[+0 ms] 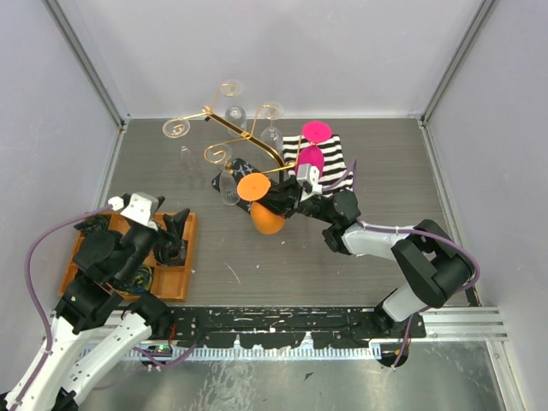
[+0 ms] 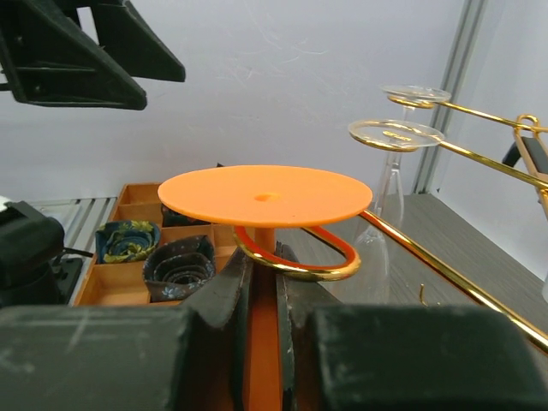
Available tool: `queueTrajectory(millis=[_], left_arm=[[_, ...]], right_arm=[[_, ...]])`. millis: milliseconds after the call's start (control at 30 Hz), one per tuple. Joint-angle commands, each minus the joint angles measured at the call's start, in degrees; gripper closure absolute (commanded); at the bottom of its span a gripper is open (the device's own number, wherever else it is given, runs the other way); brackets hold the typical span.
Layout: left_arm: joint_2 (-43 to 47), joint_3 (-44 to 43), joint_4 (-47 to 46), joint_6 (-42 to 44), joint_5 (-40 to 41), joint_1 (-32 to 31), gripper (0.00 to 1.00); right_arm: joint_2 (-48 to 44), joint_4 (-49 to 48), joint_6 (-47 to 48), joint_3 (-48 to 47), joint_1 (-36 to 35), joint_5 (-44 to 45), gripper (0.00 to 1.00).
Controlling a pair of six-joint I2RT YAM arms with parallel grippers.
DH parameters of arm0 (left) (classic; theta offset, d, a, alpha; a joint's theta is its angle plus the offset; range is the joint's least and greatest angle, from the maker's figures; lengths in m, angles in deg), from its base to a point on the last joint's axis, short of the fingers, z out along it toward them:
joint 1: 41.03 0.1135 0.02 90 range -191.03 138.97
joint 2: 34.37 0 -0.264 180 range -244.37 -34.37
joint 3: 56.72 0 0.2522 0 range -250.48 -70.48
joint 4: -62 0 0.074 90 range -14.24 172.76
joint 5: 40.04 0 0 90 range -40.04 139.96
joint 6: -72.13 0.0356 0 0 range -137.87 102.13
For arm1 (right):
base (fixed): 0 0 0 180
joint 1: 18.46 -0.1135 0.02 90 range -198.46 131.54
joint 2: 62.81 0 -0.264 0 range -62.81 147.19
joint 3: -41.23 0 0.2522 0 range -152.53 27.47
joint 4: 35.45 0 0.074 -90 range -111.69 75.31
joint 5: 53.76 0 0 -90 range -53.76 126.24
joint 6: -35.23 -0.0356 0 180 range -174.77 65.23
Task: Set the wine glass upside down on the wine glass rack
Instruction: Turn the wine glass upside down at the wine rack.
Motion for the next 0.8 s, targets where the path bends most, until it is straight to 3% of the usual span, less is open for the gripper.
queueTrajectory(millis=[0, 167, 467, 633, 767], left_arm=[[0.1, 0.4, -1.2, -0.7, -0.8, 0.2, 0.31], [-0.8, 0.3, -1.7, -0.7, -1.4, 0.2, 0.31], [-1.7, 0.3, -1.6, -0.8, -2.2, 0.2, 0.31], [-1.9, 0.4, -1.7, -1.2, -2.4, 0.2, 0.31], [-2.1, 0.3, -1.7, -1.3, -2.4, 0.2, 0.31]], right_arm=[[-1.1, -8.4, -0.5, 0.7, -0.6, -3.0, 0.99], [-2.2, -9.0, -0.2, 2.0, -0.6, -2.8, 0.99], [-5.0, -9.6, 2.2, 6.2, -0.5, 6.3, 0.99], [-5.8, -8.5, 3.3, 7.2, -0.5, 12.2, 0.95], [-6.2, -5.2, 4.4, 6.6, -0.5, 14.1, 0.85]])
